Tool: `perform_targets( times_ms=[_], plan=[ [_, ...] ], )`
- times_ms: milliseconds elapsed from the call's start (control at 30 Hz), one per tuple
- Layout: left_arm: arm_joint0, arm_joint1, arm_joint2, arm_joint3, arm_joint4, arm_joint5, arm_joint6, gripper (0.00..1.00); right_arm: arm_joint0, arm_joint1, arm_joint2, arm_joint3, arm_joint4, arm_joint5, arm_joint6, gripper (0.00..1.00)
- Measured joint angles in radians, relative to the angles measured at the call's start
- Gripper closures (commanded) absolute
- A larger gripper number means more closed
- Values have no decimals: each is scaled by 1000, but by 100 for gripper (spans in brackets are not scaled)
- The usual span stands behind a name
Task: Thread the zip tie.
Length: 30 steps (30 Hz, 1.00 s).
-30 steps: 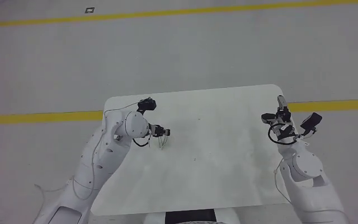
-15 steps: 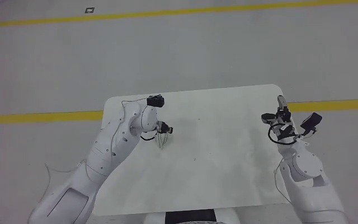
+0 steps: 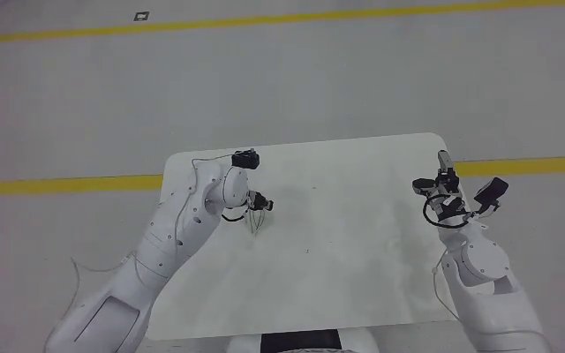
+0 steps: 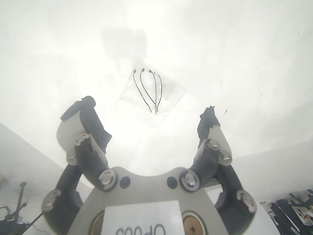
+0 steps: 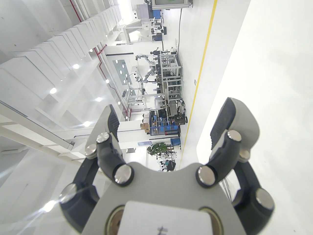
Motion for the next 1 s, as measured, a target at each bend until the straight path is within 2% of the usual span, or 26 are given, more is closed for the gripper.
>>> perform_targets(
  times_ms=[133,300,400,567,867,1000],
  plan=[
    [42,1,-18,-43,12,0,-3,0,0,0,0,0,0,0,0,0],
    [66,1,-11,-47,9,0,-3,0,0,0,0,0,0,0,0,0],
    [69,-1,-13,-37,4,0,-3,0,0,0,0,0,0,0,0,0],
    [64,-9,-28,6,-4,0,-3,0,0,0,0,0,0,0,0,0],
    [65,-9,-28,6,-4,0,-2,0,0,0,0,0,0,0,0,0],
    [74,-12,-27,4,-7,0,18,0,0,0,0,0,0,0,0,0]
  ],
)
